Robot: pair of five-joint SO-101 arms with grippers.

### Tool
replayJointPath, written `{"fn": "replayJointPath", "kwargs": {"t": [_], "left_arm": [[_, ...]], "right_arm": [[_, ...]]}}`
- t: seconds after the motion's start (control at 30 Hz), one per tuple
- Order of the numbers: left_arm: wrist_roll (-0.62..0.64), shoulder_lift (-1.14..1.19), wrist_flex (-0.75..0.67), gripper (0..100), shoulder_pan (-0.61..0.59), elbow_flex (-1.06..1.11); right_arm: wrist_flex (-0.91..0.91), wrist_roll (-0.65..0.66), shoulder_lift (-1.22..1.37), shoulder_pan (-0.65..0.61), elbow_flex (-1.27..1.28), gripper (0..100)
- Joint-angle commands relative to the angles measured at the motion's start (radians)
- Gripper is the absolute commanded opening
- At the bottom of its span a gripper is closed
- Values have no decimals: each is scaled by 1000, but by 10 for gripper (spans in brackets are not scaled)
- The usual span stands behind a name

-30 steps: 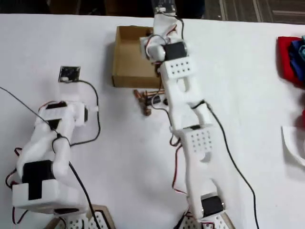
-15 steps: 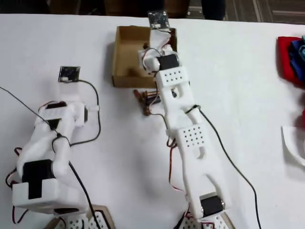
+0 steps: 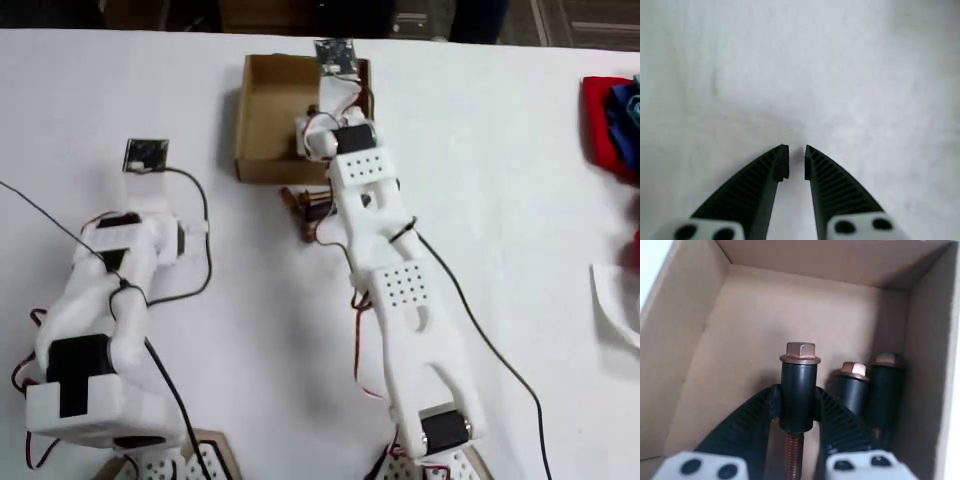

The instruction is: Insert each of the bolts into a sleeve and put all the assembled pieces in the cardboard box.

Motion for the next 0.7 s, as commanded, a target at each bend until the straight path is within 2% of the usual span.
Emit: {"fn": "replayJointPath", "kwargs": {"t": [0.0, 0.47, 0.6, 0.67], "left_arm": [[5, -3, 2, 76, -9, -41], [5, -3, 2, 76, -9, -41], [5, -3, 2, 76, -9, -41], [5, -3, 2, 76, -9, -41]], "right_arm": [[-24, -11, -16, 13, -14, 21], [-21, -11, -8, 16, -11, 28], [-8, -12, -8, 10, -11, 114], [-7, -12, -8, 10, -11, 122]]}}
